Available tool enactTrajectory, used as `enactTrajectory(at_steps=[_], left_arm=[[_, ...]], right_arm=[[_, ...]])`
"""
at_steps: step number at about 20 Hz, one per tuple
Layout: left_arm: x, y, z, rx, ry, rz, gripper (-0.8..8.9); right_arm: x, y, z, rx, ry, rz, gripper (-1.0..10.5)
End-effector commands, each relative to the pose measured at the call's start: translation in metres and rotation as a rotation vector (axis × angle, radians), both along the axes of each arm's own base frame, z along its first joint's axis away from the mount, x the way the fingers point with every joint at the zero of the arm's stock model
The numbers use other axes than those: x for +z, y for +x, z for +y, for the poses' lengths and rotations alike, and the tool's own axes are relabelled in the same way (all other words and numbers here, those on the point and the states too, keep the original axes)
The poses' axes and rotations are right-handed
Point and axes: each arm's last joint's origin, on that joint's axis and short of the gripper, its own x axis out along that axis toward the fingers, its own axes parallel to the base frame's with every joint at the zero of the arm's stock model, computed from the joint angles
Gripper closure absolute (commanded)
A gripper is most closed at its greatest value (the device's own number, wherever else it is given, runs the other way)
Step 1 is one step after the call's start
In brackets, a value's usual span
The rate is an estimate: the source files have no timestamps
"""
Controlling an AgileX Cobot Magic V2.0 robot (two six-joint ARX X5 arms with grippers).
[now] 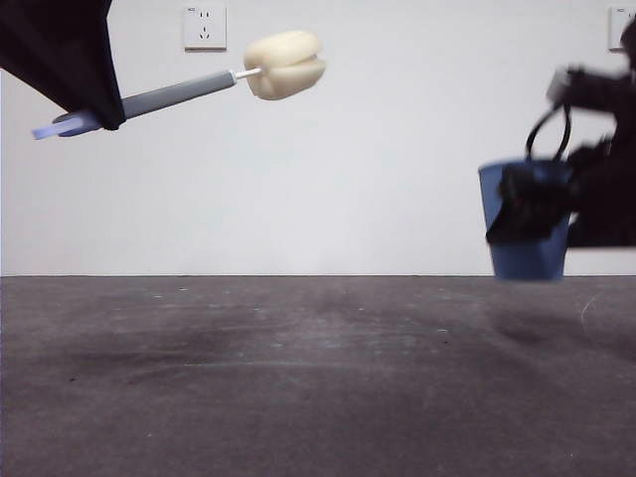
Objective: Pick up the cup brush,pick up the cup,insert the brush into the cup,clean the cup,put the cup brush back,put the cup back to the fixed position on the table
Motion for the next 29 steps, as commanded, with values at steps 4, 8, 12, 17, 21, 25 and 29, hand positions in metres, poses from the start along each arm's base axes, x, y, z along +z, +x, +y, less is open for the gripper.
enactTrajectory(at_steps=[4, 8, 12, 17, 21, 25, 29], left_arm=[[-0.006, -0.006, 0.004, -0.135, 0.140, 0.028, 8.22], [-0.009, -0.009, 0.006, -0.201, 0.206, 0.045, 8.22], [-0.011, -0.010, 0.005, -0.279, 0.259, 0.040, 8.22], [-0.013, -0.015, 0.001, -0.340, 0.294, 0.057, 8.22], [-0.017, -0.017, -0.006, -0.385, 0.313, 0.074, 8.22], [-0.028, -0.015, -0.020, -0.434, 0.348, 0.121, 8.22], [-0.036, -0.012, -0.028, -0.453, 0.368, 0.144, 8.22]], right_arm=[[0.048, -0.019, 0.004, 0.093, -0.253, 0.187, 9.6], [0.072, -0.023, 0.010, 0.148, -0.493, 0.304, 9.6], [0.085, -0.030, 0.017, 0.205, -0.697, 0.347, 9.6], [0.082, -0.042, 0.028, 0.327, -0.945, 0.363, 9.6], [0.082, -0.046, 0.042, 0.418, -1.076, 0.301, 9.6], [0.077, -0.045, 0.058, 0.470, -1.208, 0.252, 9.6], [0.072, -0.045, 0.075, 0.528, -1.315, 0.196, 9.6]])
